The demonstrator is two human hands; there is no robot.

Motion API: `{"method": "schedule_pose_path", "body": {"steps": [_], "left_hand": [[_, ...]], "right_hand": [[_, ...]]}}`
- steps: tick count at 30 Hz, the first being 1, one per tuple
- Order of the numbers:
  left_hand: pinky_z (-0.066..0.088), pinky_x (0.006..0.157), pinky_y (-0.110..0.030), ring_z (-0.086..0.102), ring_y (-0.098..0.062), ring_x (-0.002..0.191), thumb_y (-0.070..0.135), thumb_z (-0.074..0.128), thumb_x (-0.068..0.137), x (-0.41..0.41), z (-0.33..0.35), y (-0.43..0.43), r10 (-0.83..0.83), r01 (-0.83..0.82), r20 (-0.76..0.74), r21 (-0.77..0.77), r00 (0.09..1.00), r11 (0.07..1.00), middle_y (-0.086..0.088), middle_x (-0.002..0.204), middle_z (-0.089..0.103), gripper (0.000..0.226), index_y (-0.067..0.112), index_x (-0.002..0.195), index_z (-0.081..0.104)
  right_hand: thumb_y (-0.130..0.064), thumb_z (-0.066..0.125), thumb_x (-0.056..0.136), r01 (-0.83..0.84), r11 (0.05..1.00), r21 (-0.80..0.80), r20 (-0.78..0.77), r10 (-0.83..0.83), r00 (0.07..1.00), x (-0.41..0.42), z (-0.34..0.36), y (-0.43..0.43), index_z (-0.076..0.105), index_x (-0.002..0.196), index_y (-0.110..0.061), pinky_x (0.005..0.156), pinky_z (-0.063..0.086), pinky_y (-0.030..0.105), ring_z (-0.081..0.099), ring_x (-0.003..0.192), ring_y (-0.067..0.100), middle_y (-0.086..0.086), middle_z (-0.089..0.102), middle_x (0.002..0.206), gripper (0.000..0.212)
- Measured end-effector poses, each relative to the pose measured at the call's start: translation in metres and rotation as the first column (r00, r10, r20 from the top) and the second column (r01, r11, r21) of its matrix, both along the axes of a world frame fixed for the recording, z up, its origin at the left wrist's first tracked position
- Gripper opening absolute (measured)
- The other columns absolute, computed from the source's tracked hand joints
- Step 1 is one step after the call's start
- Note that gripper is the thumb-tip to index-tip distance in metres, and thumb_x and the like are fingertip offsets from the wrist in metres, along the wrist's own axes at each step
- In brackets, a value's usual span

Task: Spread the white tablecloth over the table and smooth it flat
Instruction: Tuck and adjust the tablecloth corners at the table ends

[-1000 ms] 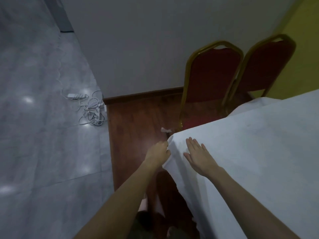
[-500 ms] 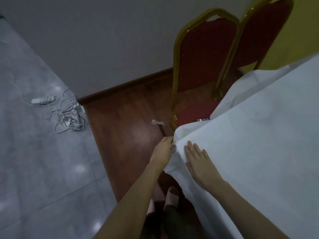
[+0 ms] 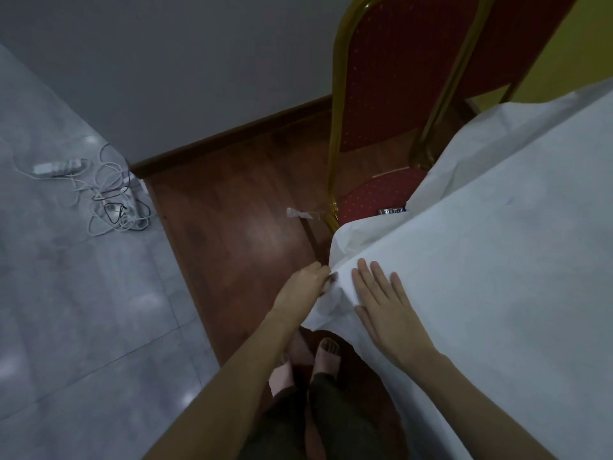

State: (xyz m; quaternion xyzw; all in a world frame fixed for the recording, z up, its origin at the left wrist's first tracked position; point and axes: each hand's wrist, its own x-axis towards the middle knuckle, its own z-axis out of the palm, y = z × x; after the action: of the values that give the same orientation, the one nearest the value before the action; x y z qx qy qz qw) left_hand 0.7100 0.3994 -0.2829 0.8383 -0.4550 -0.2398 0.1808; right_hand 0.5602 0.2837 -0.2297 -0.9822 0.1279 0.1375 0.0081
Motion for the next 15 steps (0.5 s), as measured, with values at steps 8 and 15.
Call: {"method": "schedule_pose_path", "body": {"steps": [8, 15], "left_hand": [[0.046, 0.065, -0.028, 0.064, -0.022, 0.077, 0.023, 0.061, 0.085, -0.006, -0.004, -0.013, 0.025, -0.013, -0.093, 0.131, 0.995, 0.991, -0.004, 0.090, 0.067, 0.020, 0.015, 0.102, 0.061], [0.036, 0.059, -0.028, 0.057, -0.021, 0.070, 0.017, 0.044, 0.095, -0.001, 0.012, -0.007, 0.090, -0.092, -0.039, -0.075, 0.995, 0.993, -0.008, 0.084, 0.064, 0.019, 0.008, 0.092, 0.061]], "right_hand": [[-0.034, 0.022, 0.096, -0.072, 0.997, -0.008, 0.042, 0.073, 0.996, 0.023, -0.002, -0.006, 0.023, 0.147, -0.011, 0.111, 0.028, 0.052, 0.024, 0.143, 0.032, 0.014, 0.027, 0.155, 0.056], [-0.032, 0.018, 0.099, -0.021, 1.000, -0.019, 0.078, 0.022, 0.997, 0.010, -0.011, 0.000, 0.018, 0.149, -0.009, 0.117, 0.008, 0.047, 0.017, 0.145, 0.031, 0.014, 0.018, 0.157, 0.055]]}}
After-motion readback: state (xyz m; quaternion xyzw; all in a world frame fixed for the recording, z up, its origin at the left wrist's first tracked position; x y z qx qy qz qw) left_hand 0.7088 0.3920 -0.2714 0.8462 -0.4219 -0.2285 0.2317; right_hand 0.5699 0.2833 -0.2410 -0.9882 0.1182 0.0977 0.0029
